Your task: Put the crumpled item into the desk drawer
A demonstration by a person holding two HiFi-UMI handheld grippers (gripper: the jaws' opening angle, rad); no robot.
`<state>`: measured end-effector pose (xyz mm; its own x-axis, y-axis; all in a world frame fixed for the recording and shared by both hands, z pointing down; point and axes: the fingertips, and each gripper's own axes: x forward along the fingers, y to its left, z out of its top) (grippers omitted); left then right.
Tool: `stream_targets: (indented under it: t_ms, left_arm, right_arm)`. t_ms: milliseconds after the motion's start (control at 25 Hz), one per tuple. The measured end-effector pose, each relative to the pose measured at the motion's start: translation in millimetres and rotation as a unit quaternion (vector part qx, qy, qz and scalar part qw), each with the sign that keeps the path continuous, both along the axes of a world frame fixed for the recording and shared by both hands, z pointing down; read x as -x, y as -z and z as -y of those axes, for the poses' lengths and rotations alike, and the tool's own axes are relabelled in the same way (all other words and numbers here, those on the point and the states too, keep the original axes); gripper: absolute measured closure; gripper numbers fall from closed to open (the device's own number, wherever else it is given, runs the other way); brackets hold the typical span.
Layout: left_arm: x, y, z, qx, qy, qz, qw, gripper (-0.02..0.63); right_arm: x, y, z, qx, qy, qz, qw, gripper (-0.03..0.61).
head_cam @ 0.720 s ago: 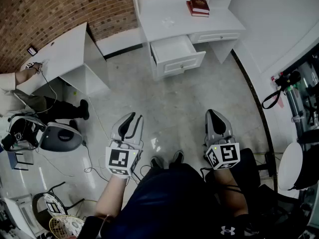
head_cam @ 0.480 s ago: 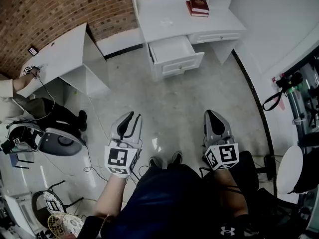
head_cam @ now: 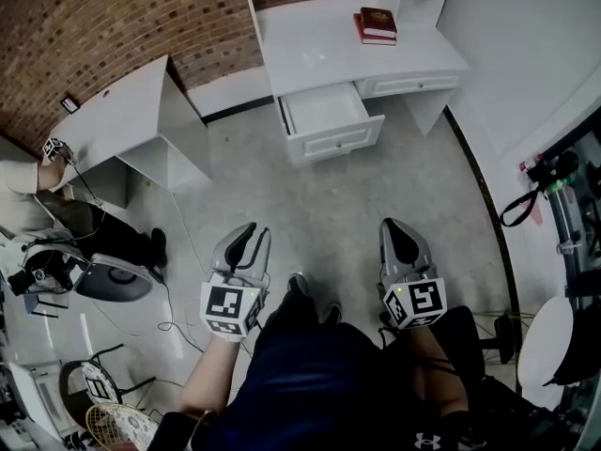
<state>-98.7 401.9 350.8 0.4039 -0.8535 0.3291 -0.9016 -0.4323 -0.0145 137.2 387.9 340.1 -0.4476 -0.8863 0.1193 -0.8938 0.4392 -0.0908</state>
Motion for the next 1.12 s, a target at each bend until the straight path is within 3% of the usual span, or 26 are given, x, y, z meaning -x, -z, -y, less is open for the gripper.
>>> stream_targets:
  t_ms: [320,560,680,880,1120]
  left_arm:
    - [13.1,-15.4,97.3,-0.022,-0.015,0.009,0.9996,0.514]
    - [8.0,-14.8,181.8,-0.043,-0.068,0.027,0.9964,0.514]
    - [14.0,-18.2,221.6,-0.056,-0.099,0.041,0.9927,0.612]
    - [33.4,-27.1,284.5,-0.066,-0.136,0.074,0.9857,0.612]
    - [43.2,-28.5,348.7,-0.068,-0.137,0.071,0.9856,0.612]
  right_arm:
    - [1.9,-2.6,79.0,0.006,-0.021,-0.025,0.999,0.575]
    - [1.8,-1.6,143.7,0.021,-0.057,-0.04,0.997,0.575]
    - [5.9,-7.8,178.2,0.031,-0.076,-0.046,0.996,0.575]
    - [20.2,-11.0,231.1,0.035,-0.102,-0.054,0.993,0.575]
    - [29.9,-14.9,278.5,0.048,-0.101,-0.064,0.992,0.575]
